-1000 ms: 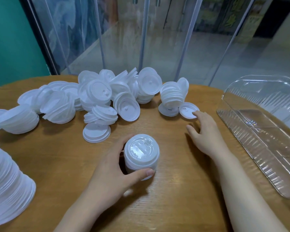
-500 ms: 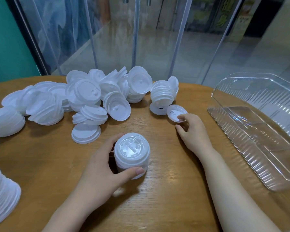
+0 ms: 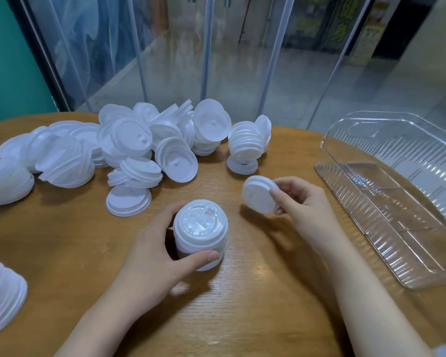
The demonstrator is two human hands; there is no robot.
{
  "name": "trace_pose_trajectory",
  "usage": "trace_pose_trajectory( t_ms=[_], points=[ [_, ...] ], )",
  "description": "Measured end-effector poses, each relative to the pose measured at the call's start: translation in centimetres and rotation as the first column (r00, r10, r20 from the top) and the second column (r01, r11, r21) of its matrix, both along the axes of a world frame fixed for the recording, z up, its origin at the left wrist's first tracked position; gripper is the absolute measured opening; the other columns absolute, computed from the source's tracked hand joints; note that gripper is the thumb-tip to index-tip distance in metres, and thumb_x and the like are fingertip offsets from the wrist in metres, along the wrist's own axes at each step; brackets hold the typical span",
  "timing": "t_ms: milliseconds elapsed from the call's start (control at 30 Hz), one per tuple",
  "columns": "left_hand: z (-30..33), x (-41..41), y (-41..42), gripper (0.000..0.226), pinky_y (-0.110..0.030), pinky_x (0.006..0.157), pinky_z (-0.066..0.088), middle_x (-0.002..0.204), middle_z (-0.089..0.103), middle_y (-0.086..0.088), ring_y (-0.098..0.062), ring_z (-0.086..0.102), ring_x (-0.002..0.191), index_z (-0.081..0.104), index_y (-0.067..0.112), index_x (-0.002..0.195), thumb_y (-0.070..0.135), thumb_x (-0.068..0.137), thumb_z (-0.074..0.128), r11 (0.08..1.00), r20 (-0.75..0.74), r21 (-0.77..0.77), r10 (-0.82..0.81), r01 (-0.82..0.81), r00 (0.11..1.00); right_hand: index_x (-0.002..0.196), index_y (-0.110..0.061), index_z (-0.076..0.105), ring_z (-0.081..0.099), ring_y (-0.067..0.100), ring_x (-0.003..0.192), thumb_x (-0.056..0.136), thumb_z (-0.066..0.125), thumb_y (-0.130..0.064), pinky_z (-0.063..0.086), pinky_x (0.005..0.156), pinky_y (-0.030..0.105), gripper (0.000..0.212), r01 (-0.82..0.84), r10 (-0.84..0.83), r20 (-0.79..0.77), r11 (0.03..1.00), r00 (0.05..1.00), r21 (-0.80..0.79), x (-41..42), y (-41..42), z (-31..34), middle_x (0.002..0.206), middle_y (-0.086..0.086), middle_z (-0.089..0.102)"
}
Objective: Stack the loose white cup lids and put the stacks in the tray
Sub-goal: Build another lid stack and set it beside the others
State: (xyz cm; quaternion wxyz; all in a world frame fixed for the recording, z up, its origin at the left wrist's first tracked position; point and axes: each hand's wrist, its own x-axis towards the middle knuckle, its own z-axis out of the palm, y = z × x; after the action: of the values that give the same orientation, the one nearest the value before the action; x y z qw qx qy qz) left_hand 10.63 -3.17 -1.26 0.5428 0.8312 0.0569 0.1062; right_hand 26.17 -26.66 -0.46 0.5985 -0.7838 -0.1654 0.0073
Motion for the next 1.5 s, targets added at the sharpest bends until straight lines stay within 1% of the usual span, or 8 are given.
trace_pose_trajectory(
  t_ms=[133,367,467,567,733,867,1100,1500],
  points=[
    [-0.1,0.1,-0.1,0.079,0.0,0.084,0.04,0.12,0.066,0.032,0.007,0.061,0.113,0.058,0.045,0.127,0.049,0.058,0.097,1.0,-0.001,0.006,-0.004,0.004,1.0,0.109,-0.018,0.073,0.062,0.013,0.07,0.1,0.065,-0.013,0.054,0.061,0.027,0.013,0.059,-0.046,-0.189,0.996,0.981,0.067,0.0,0.1,-0.2,0.105,0.02,0.073],
    [0.1,0.1,-0.2,0.077,0.002,0.085,0.038,0.12,0.066,0.033,0.009,0.059,0.115,0.058,0.044,0.126,0.049,0.055,0.087,1.0,0.029,0.0,-0.012,0.012,0.999,0.103,-0.025,0.07,0.056,0.009,0.055,0.102,0.062,-0.024,0.054,0.053,0.032,0.009,0.149,-0.173,-0.078,0.958,0.982,-0.246,0.7,-0.2,-0.9,0.094,0.006,0.073],
    [0.1,0.1,-0.2,0.077,0.002,0.085,0.038,0.121,0.066,0.033,0.01,0.059,0.115,0.058,0.045,0.127,0.048,0.056,0.088,1.0,0.03,0.004,-0.017,0.017,0.999,0.101,-0.022,0.071,0.058,0.001,0.065,0.101,0.063,-0.025,0.047,0.052,0.012,0.009,0.179,-0.177,0.035,0.93,0.984,-0.321,0.5,-0.1,-1.2,0.098,0.004,0.071],
    [0.0,0.1,-0.1,0.075,0.002,0.085,0.039,0.12,0.065,0.034,0.01,0.059,0.115,0.057,0.046,0.126,0.046,0.058,0.09,1.0,0.029,0.011,-0.018,0.018,0.999,0.124,-0.021,0.066,0.058,0.001,0.095,0.095,0.07,-0.037,0.042,0.075,0.005,0.034,0.129,-0.105,0.08,0.893,0.991,-0.431,0.5,-0.1,-1.4,0.118,-0.003,0.064],
    [-0.1,0.1,-0.1,0.078,-0.003,0.087,0.043,0.121,0.066,0.032,0.006,0.061,0.115,0.057,0.045,0.129,0.045,0.059,0.093,1.0,0.015,0.008,-0.014,0.014,1.0,0.136,-0.023,0.059,0.049,0.01,0.127,0.074,0.079,-0.061,0.039,0.113,0.041,0.076,0.048,0.027,0.106,0.765,0.994,-0.642,0.4,0.1,-1.5,0.134,-0.012,0.053],
    [-0.3,0.1,0.0,0.076,-0.001,0.087,0.041,0.119,0.066,0.033,0.008,0.061,0.112,0.057,0.045,0.127,0.033,0.064,0.097,1.0,0.01,0.01,0.002,-0.002,1.0,0.122,-0.024,0.067,0.058,0.01,0.114,0.07,0.085,-0.055,0.046,0.104,0.038,0.063,0.065,0.017,0.133,0.809,0.991,-0.585,0.2,0.7,-1.2,0.12,-0.013,0.063],
    [-0.3,0.0,-0.1,0.071,-0.001,0.089,0.039,0.12,0.064,0.038,0.011,0.059,0.115,0.057,0.051,0.123,0.03,0.067,0.096,1.0,0.031,-0.002,0.007,-0.007,0.999,0.118,-0.03,0.071,0.069,0.012,0.102,0.073,0.079,-0.049,0.053,0.088,0.025,0.049,-0.041,0.052,0.261,0.998,0.964,-0.048,-3.2,3.0,2.9,0.11,-0.012,0.075],
    [-0.4,0.1,-0.2,0.07,-0.016,0.089,0.052,0.115,0.071,0.025,0.0,0.066,0.109,0.061,0.047,0.124,0.029,0.067,0.097,1.0,0.029,-0.016,0.017,-0.017,0.999,0.121,-0.026,0.068,0.059,0.003,0.117,0.071,0.085,-0.044,0.037,0.093,0.008,0.056,-0.317,0.424,0.217,0.861,0.879,-0.398,-5.3,6.7,2.3,0.117,-0.019,0.067]
  ],
)
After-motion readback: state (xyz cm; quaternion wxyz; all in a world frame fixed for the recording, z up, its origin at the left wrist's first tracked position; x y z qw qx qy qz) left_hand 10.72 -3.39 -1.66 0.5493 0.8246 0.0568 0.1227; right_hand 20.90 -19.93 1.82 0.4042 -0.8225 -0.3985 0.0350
